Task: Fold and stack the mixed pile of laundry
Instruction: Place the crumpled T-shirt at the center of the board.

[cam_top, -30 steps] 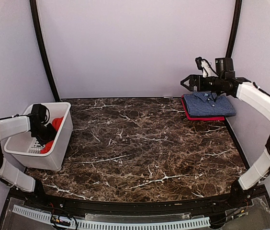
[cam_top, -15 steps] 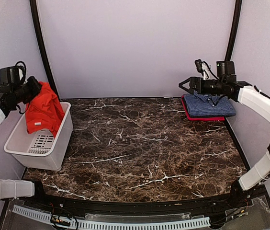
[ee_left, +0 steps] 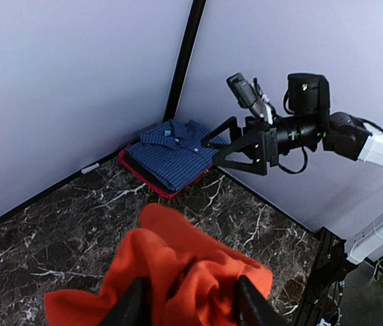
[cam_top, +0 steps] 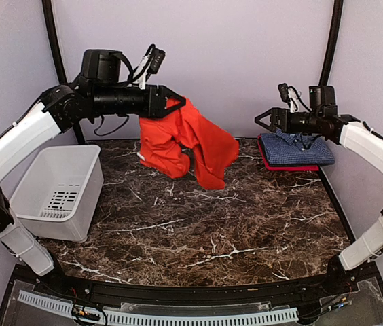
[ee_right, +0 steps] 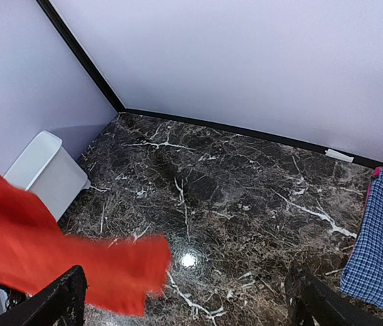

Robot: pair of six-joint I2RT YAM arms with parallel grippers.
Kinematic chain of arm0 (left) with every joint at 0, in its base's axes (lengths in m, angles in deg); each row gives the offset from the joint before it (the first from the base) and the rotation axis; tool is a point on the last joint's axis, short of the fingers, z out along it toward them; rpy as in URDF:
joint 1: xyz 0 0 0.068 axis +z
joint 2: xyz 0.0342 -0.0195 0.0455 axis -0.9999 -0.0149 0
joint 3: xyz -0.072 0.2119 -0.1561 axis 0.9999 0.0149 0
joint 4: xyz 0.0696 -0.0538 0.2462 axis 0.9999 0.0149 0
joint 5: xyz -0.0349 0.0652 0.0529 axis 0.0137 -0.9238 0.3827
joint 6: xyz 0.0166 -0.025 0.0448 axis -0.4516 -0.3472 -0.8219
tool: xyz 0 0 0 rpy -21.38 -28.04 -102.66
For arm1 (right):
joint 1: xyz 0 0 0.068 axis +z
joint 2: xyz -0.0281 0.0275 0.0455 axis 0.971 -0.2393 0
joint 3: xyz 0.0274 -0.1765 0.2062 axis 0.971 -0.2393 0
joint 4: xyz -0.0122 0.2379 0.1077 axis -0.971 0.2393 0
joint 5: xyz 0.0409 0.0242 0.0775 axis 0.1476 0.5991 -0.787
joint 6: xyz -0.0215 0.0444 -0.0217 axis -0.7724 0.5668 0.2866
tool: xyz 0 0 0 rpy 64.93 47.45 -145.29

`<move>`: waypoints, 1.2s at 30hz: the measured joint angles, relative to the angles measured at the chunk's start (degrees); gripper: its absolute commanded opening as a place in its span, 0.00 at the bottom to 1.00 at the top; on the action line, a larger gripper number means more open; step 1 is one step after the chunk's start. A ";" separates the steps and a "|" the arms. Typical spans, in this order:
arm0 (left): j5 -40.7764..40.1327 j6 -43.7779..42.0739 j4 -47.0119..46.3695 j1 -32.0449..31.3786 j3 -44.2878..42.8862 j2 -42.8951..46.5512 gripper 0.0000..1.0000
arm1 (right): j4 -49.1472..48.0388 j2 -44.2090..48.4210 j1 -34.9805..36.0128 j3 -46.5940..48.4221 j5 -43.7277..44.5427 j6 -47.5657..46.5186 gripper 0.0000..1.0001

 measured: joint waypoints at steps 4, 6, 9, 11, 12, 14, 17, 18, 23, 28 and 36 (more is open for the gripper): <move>-3.17 0.57 0.37 0.81 8.81 0.52 0.90 | 3.26 1.81 0.00 -0.20 1.99 -1.22 0.95; -3.34 2.10 -0.48 3.93 16.79 2.47 0.91 | 4.98 3.02 0.00 -0.92 2.05 -2.36 0.92; -2.89 3.69 -1.18 7.26 27.65 4.24 0.89 | 7.26 4.15 0.22 -3.06 1.22 -3.96 0.90; -1.36 4.48 -2.14 7.06 32.98 4.20 0.84 | 9.01 4.31 1.18 -5.46 0.85 -4.96 0.88; -0.42 4.72 -2.34 6.47 34.99 4.02 0.82 | 9.86 4.20 2.10 -6.86 0.74 -5.35 0.87; 0.87 5.14 -2.54 4.85 37.05 2.75 0.76 | 11.58 3.61 4.68 -9.53 0.74 -6.14 0.87; 1.07 5.49 -3.63 2.75 37.31 -1.07 0.70 | 12.87 1.53 9.20 -12.79 1.55 -6.36 0.86; 0.87 5.95 -3.91 2.25 37.31 -2.71 0.68 | 13.18 0.50 10.51 -13.70 2.47 -6.34 0.86; -2.89 8.17 -4.02 1.18 37.29 -12.02 0.66 | 15.21 -7.54 13.20 -14.49 11.54 -5.18 0.85; -9.40 11.02 -1.42 1.44 35.78 -17.70 0.72 | 16.13 -15.37 12.70 -13.42 22.91 -3.52 0.91; -10.88 13.73 -1.07 2.73 33.53 -20.98 0.29 | 18.18 -25.99 11.96 -3.98 34.97 -3.56 0.81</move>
